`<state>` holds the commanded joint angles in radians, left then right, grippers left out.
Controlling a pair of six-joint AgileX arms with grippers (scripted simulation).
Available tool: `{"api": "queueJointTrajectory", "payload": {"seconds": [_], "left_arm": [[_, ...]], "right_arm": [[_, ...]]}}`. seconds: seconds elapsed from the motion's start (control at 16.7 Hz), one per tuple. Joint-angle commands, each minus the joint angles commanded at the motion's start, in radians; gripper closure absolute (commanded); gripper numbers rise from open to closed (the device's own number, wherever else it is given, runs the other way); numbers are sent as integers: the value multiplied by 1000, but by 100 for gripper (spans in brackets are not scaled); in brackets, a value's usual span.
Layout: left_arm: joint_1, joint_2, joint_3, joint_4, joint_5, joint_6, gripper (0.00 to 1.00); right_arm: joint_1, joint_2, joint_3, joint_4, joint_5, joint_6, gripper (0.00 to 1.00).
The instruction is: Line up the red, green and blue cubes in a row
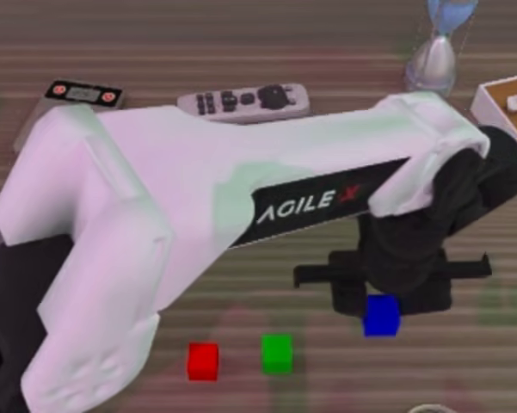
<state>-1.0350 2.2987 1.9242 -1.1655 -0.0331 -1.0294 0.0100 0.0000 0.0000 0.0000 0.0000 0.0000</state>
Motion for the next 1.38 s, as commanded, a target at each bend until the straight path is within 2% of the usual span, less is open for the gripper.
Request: {"api": "queueJointTrajectory", "payload": {"seconds": [0.36, 0.6, 1.38], "left_arm": [[-2, 54, -135, 184, -2, -3, 100], [-3, 58, -144, 195, -3, -3, 100], [-3, 58, -144, 195, -3, -3, 2]], "right_arm": [[0, 0, 0, 0, 0, 0, 0], [0, 0, 0, 0, 0, 0, 0], [0, 0, 0, 0, 0, 0, 0]]}}
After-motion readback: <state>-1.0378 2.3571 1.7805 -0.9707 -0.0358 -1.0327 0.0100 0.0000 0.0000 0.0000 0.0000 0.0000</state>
